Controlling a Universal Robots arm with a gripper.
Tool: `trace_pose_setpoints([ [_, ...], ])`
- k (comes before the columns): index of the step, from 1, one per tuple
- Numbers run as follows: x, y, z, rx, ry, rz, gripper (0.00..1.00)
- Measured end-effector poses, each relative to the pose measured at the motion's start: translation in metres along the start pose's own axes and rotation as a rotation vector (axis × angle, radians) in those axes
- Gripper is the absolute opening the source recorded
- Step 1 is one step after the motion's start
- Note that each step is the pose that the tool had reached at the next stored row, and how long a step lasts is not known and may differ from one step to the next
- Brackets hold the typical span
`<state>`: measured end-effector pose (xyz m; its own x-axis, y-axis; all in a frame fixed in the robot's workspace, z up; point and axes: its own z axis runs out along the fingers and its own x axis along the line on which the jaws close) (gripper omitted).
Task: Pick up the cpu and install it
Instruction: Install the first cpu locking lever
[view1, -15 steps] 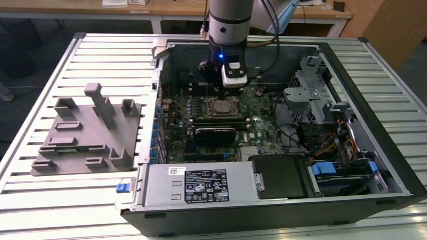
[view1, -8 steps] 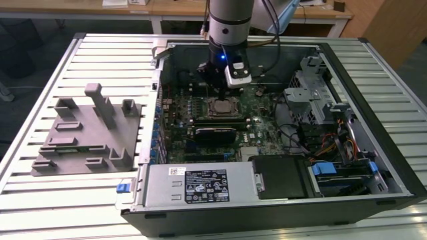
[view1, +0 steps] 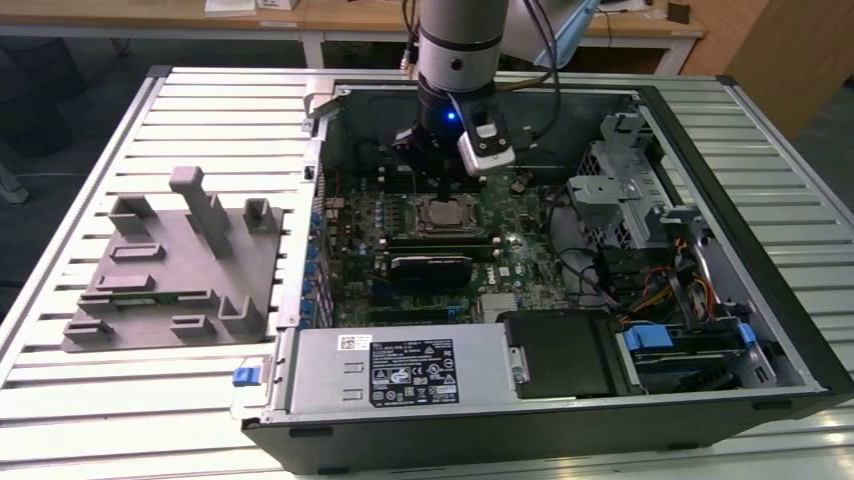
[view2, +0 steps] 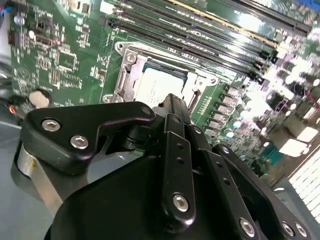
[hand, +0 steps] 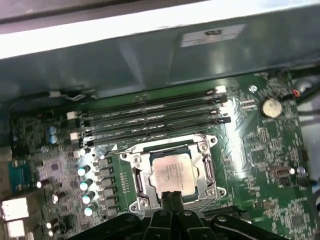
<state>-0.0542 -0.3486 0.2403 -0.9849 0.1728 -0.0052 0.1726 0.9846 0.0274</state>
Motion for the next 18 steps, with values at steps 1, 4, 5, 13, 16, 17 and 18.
trace_pose_setpoints([
  [1, 0.0, 0.0, 0.0, 0.0, 0.0005, -0.018, 0.11],
  [4, 0.0001, 0.0, 0.0001, -0.0003, 0.0018, -0.069, 0.11],
  [5, 0.0001, 0.0, 0.0001, -0.0004, 0.0023, -0.086, 0.11],
  [13, 0.0001, 0.0, 0.0006, -0.0012, 0.0062, -0.231, 0.11],
  [16, 0.0052, -0.0011, 0.0006, -0.0014, 0.0065, -0.244, 0.11],
  [17, 0.007, -0.0015, 0.0005, -0.0012, 0.0067, -0.245, 0.11],
  [18, 0.0101, -0.002, 0.0005, -0.0013, 0.0067, -0.248, 0.11],
])
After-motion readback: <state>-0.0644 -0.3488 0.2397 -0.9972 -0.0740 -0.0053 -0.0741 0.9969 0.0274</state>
